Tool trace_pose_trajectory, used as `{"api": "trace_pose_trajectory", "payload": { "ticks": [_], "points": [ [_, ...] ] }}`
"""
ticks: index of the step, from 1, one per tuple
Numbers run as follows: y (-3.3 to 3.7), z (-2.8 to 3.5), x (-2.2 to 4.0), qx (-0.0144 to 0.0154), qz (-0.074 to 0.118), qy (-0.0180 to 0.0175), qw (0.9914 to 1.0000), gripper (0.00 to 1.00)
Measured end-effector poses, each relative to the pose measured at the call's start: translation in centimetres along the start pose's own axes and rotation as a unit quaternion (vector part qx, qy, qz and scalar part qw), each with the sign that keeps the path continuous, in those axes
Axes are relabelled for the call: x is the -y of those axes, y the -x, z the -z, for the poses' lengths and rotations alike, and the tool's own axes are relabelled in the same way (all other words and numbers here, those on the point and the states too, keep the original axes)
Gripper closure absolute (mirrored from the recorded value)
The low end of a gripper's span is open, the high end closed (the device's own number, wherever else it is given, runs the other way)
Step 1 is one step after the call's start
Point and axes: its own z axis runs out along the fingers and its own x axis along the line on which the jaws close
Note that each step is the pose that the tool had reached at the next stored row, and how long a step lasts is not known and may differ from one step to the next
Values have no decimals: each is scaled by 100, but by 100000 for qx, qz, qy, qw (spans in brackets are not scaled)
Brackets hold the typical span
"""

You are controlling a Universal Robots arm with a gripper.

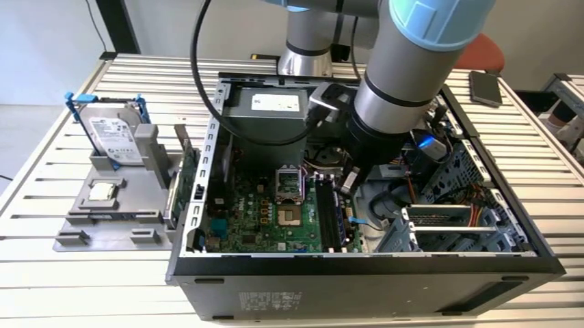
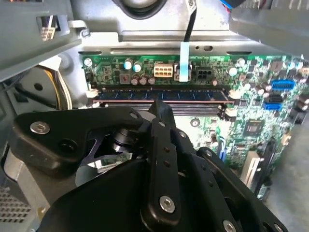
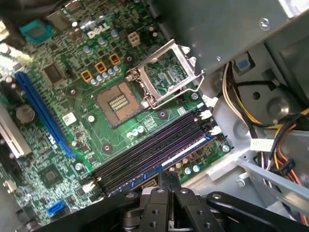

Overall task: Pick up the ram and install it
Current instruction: 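Press down the ram until it locks into place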

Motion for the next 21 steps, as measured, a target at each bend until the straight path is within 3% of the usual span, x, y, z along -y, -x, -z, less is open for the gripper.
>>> {"api": "trace_pose_trajectory", "payload": {
  "ticks": [5, 8, 11, 16, 20, 21],
  "points": [
    [0, -7, 0, -144, 4545, 56, 99897, 100],
    [-1, -15, 0, -289, 7308, 171, 99732, 100],
    [-1, -23, 1, -422, 9970, 285, 99500, 100],
    [-2, -37, 2, -669, 14530, 493, 98935, 100],
    [-2, -48, 2, -832, 18039, 666, 98354, 100],
    [-2, -49, 3, -894, 18981, 706, 98175, 100]
  ]
}}
